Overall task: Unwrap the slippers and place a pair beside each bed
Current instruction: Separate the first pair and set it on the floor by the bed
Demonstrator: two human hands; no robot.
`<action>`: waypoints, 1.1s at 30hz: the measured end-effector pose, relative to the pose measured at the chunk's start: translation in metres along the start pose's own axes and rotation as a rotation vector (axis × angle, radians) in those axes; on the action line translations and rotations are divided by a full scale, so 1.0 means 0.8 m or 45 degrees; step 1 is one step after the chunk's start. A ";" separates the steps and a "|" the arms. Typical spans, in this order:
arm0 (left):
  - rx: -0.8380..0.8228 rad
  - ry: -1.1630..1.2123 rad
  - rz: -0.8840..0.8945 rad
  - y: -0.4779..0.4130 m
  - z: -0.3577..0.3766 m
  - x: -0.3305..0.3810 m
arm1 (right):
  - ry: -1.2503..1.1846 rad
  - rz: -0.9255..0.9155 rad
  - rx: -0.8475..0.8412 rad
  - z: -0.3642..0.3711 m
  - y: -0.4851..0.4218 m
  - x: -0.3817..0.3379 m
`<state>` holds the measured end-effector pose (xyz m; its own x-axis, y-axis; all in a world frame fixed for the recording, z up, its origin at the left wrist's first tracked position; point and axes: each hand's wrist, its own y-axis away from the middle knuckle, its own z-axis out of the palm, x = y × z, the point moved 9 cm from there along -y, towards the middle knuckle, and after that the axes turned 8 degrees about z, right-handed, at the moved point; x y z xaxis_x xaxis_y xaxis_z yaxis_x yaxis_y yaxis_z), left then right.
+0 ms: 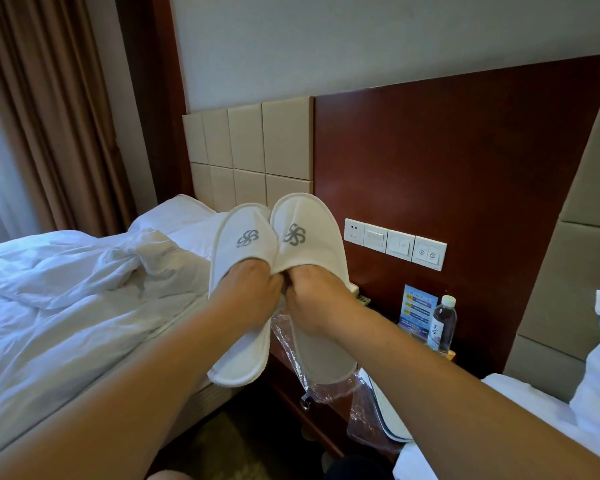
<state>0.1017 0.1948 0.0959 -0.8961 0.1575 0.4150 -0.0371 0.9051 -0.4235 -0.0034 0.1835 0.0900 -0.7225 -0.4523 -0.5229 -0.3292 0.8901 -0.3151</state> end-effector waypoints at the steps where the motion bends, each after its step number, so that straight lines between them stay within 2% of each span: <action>1: -0.050 0.021 0.022 0.002 0.000 0.001 | -0.013 0.022 -0.036 0.000 -0.002 0.001; 4: -0.231 0.110 0.054 0.003 0.002 0.001 | 0.006 0.131 -0.190 0.001 -0.002 0.007; 6: -0.423 0.089 0.030 0.008 0.004 0.000 | 0.046 0.183 -0.301 -0.004 0.002 0.011; 10: -0.713 -0.228 0.078 0.015 0.001 -0.003 | 0.234 0.183 -0.464 -0.017 0.012 0.009; 13: -0.822 -0.394 0.142 0.018 0.002 -0.005 | 0.341 0.180 -0.513 -0.027 0.017 0.007; 18: -0.896 -0.502 0.167 0.016 0.003 -0.011 | 0.520 0.167 -0.590 -0.027 0.021 0.010; 21: -0.842 -0.550 0.193 0.014 0.001 -0.009 | 0.490 0.165 -0.510 -0.025 0.019 0.009; 25: -0.638 -0.596 0.209 0.006 -0.001 -0.003 | 0.567 0.237 -0.341 -0.025 0.013 0.016; 29: -0.478 -0.597 0.254 0.007 0.004 0.002 | 0.526 0.502 -0.359 -0.018 0.010 0.044; 33: -0.404 -0.504 0.240 0.010 0.008 0.006 | 0.430 0.612 -0.267 -0.021 0.006 0.060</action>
<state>0.0940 0.2003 0.0897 -0.9747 0.2235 -0.0062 0.2213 0.9600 -0.1716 -0.0498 0.1666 0.0764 -0.9607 0.0136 -0.2772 -0.0070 0.9973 0.0733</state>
